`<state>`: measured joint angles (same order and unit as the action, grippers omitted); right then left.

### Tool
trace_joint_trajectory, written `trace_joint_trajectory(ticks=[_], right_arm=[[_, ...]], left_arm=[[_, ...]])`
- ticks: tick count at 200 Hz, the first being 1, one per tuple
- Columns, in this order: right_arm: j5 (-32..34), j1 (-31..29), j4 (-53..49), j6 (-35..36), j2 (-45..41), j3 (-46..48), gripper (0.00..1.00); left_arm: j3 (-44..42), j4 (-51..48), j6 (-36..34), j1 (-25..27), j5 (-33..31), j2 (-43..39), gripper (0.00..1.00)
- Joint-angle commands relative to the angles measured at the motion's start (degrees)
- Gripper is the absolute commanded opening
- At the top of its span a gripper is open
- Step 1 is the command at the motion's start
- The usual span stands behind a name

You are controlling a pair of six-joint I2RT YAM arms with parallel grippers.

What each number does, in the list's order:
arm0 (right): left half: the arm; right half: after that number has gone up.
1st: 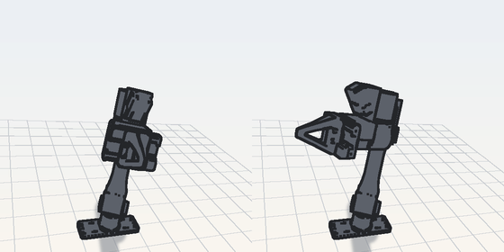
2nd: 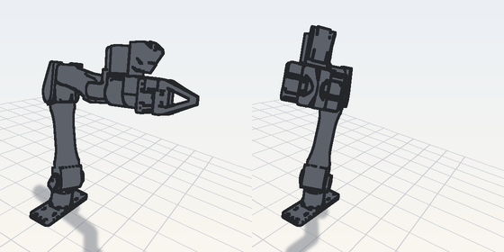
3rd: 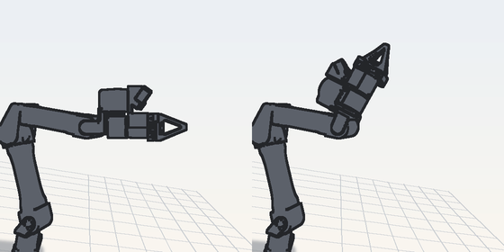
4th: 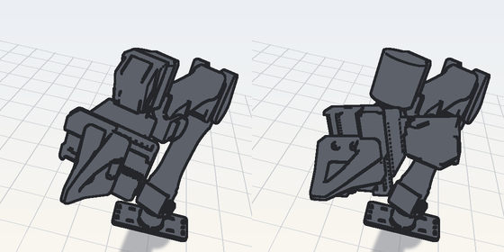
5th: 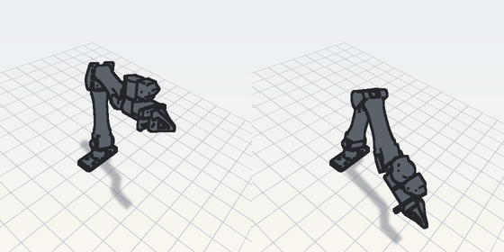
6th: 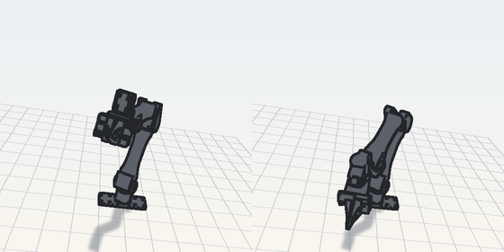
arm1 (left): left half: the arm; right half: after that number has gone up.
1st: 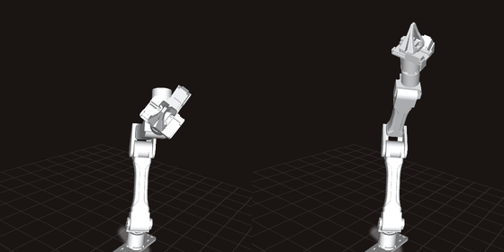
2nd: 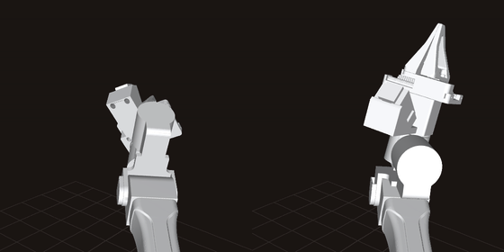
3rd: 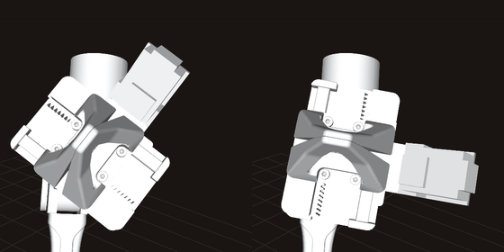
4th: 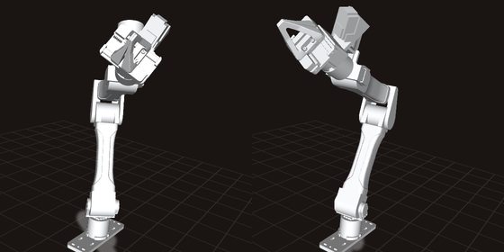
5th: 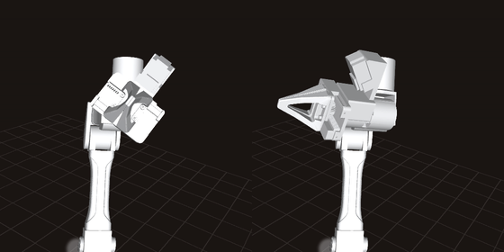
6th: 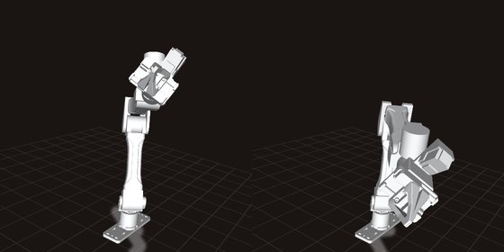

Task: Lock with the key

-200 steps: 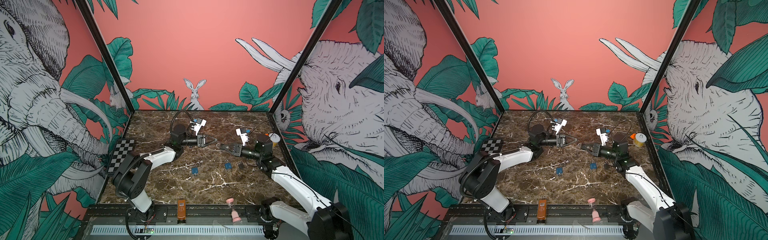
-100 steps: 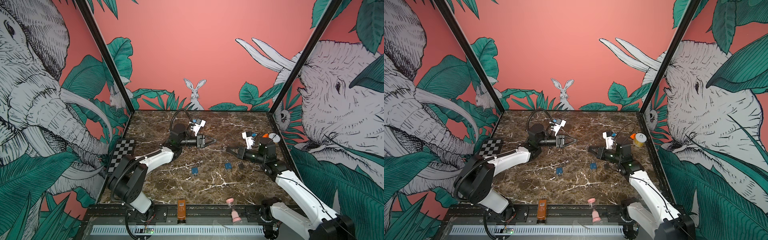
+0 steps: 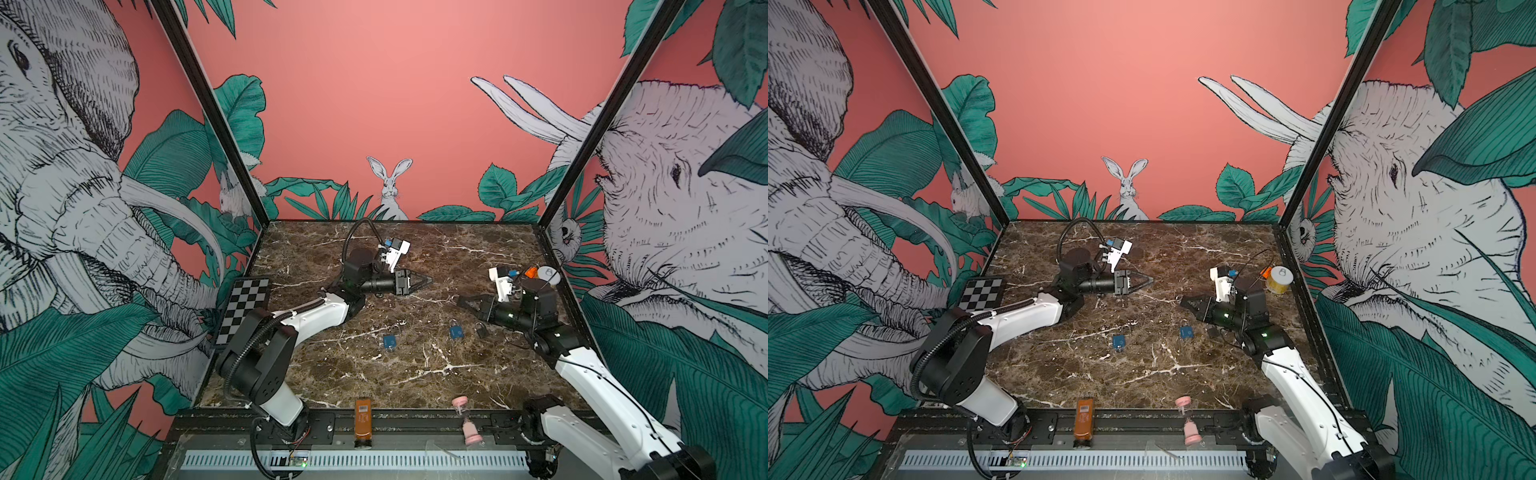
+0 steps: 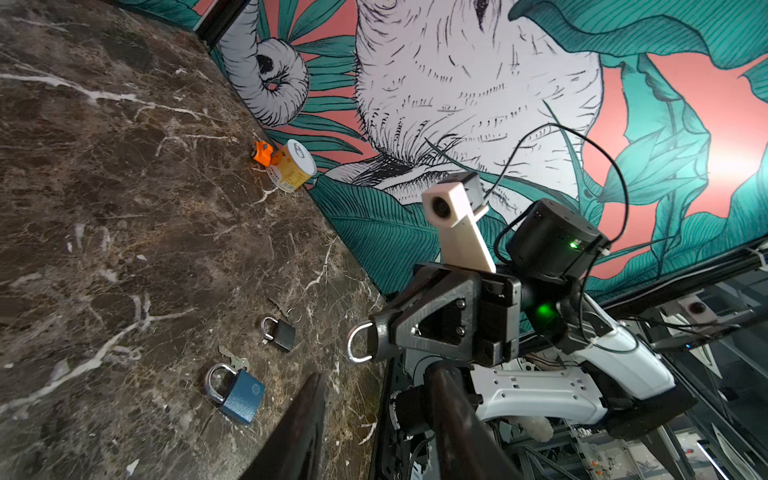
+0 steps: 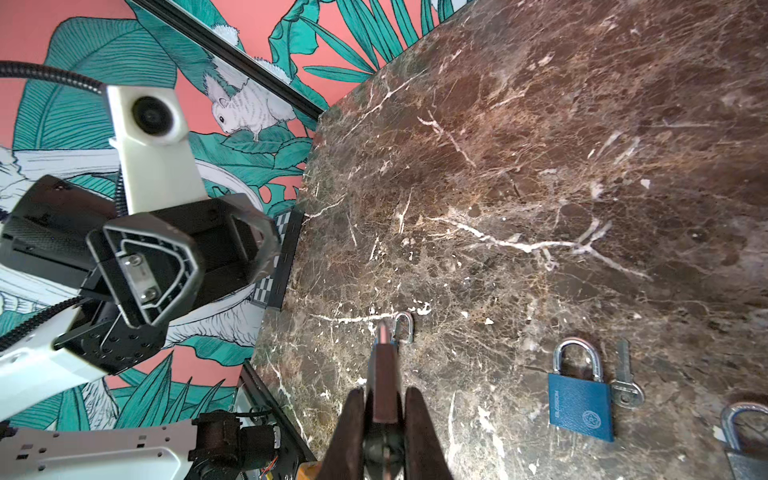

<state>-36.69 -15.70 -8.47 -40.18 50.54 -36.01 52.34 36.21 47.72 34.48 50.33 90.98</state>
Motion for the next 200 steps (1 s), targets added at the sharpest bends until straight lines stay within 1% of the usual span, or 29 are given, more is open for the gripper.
trace_joint_trajectory(ticks=[1,31,58,77,93,103,129,173,182,200], right_arm=[[-1.3,0.1,2.2,-1.2,-2.2,1.3,0.00],[-0.8,0.1,2.1,-1.3,-4.3,1.5,0.00],[-2.5,0.6,3.7,-1.3,-3.0,0.6,0.00],[-7.2,2.1,8.5,-3.1,0.9,0.2,0.00],[-11.7,3.3,14.6,-5.0,4.0,0.1,0.00],[-13.5,3.9,16.6,-5.2,5.2,-0.3,0.00],[-16.8,5.0,17.5,-4.5,6.0,-1.6,0.00],[-18.8,5.3,19.5,-4.5,5.8,-1.4,0.00],[-19.3,5.2,20.8,-4.9,5.8,-1.1,0.00],[-20.0,5.3,23.3,-6.0,5.6,-0.8,0.00]], left_arm=[[0.0,-1.4,-1.4,0.6,-3.1,-0.5,0.42],[2.2,-6.0,-4.7,0.9,-2.8,0.0,0.42],[3.7,-5.6,-5.4,0.9,-1.7,1.1,0.43],[4.3,-5.9,-7.2,0.9,-1.4,1.2,0.44],[5.7,-5.7,-7.7,0.9,1.1,2.2,0.44],[5.7,-3.7,-7.2,0.9,2.4,2.6,0.45],[5.0,1.5,-5.0,0.9,4.2,4.2,0.45],[5.1,13.0,3.6,0.9,8.5,8.0,0.45],[5.3,14.3,5.1,1.0,9.3,8.3,0.45],[6.2,14.2,5.8,1.6,10.7,8.4,0.45]])
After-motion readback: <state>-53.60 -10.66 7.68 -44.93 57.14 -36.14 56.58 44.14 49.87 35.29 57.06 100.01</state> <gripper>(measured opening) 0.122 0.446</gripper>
